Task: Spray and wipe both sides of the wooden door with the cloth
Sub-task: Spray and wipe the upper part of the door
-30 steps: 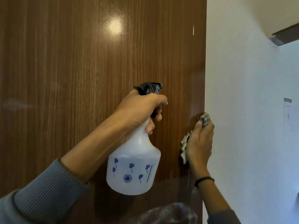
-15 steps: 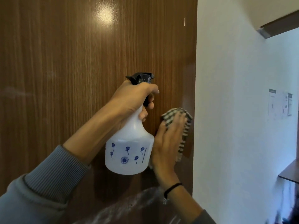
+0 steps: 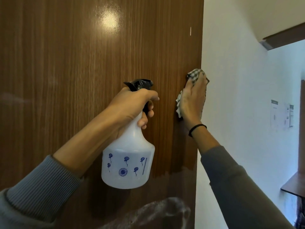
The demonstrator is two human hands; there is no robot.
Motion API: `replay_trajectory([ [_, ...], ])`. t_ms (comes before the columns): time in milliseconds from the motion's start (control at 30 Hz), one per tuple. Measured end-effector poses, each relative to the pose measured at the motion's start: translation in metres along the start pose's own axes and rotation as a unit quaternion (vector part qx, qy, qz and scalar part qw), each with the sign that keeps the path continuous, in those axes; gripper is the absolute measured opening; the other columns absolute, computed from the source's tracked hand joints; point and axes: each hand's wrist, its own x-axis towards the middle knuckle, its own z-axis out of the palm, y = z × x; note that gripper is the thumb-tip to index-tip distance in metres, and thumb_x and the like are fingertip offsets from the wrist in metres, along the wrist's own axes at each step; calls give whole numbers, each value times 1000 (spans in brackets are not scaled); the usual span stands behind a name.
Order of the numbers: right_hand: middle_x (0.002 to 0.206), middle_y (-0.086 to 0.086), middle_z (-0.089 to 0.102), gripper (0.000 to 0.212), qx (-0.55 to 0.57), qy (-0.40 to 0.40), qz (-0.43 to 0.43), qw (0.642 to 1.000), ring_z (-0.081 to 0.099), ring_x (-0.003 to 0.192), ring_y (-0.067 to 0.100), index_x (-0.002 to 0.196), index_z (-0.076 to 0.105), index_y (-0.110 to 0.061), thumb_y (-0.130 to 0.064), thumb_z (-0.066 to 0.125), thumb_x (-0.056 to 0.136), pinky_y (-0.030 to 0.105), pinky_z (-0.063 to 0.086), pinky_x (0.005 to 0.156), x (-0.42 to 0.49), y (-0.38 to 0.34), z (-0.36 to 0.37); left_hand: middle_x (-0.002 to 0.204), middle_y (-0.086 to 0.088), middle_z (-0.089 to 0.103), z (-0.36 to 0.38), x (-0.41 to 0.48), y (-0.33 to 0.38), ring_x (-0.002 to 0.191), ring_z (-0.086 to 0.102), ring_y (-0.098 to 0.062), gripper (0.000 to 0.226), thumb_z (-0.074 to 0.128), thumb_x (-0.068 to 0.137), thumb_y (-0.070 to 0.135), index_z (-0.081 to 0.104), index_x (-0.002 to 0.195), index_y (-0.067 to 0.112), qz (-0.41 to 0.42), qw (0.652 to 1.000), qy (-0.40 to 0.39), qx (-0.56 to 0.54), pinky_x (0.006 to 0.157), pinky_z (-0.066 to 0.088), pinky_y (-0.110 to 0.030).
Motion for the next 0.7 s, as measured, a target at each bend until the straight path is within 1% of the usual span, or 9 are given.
replay_trajectory([
  [100, 170, -3, 9, 60, -1, -22, -35, 999, 9, 156, 14, 162, 9, -23, -41, 26, 107, 37, 12, 127, -39, 18, -9, 66, -8, 60, 2, -3, -1, 33, 42, -12, 25, 64, 94, 21, 57, 74, 8, 5, 1000, 5, -11, 41, 43, -23],
  [133, 170, -4, 8, 62, -1, -21, -39, 999, 7, 156, 13, 162, 9, -23, -42, 25, 106, 34, 10, 126, -54, 25, -12, 66, -8, 60, 2, -3, -1, 33, 42, -12, 25, 64, 94, 21, 57, 74, 8, 5, 1000, 6, -12, 41, 43, -23],
  [200, 170, -4, 8, 63, -5, -13, -29, 999, 7, 156, 12, 162, 8, -24, -44, 24, 104, 35, 10, 126, -74, 33, -16, 66, -8, 60, 2, -3, -1, 33, 43, -13, 25, 65, 94, 21, 57, 74, 8, 2, 1000, 8, -13, 41, 43, -24],
  [333, 168, 0, 16, 61, -6, -7, -4, 1000, 16, 155, 19, 161, 13, -21, -43, 28, 107, 47, 19, 126, -62, 24, -11, 66, -8, 61, 0, -1, 1, 34, 44, -13, 25, 66, 93, 22, 58, 74, 8, -2, 1000, -1, -21, 42, 43, -25],
  [433, 161, 7, 32, 67, 11, -13, -34, 999, 32, 148, 25, 157, 24, -17, -50, 25, 99, 52, 31, 120, -11, 3, -6, 67, -9, 62, -1, -1, -2, 34, 44, -13, 24, 65, 94, 22, 59, 76, 7, 5, 1000, 0, -24, 42, 44, -25],
  [500, 157, 10, 35, 67, 12, -8, -51, 999, 36, 145, 29, 154, 29, -12, -47, 26, 97, 52, 33, 118, 33, -24, -2, 67, -10, 62, -2, 0, -3, 33, 44, -13, 24, 66, 93, 23, 59, 76, 6, 11, 1000, -3, -23, 42, 44, -25],
  [600, 165, 12, 25, 60, 7, -36, -93, 995, 22, 152, 27, 158, 24, -10, -35, 30, 104, 49, 22, 123, 80, -71, 9, 67, -11, 62, -3, 2, -4, 32, 45, -14, 25, 66, 93, 23, 59, 76, 6, 17, 999, -5, -28, 43, 43, -27],
  [667, 168, 10, 16, 60, 4, -58, -148, 987, 12, 156, 24, 160, 18, -10, -33, 31, 106, 47, 16, 126, 82, -88, 16, 68, -11, 63, -3, 2, -4, 33, 45, -14, 25, 66, 93, 24, 60, 77, 5, 24, 999, -3, -25, 44, 44, -27],
  [700, 169, 9, 15, 61, 6, -71, -185, 980, 10, 156, 24, 160, 18, -10, -34, 31, 105, 46, 16, 126, 74, -92, 16, 68, -12, 63, -3, 2, -5, 33, 45, -14, 25, 66, 93, 24, 60, 78, 5, 29, 999, -1, -23, 44, 43, -27],
])
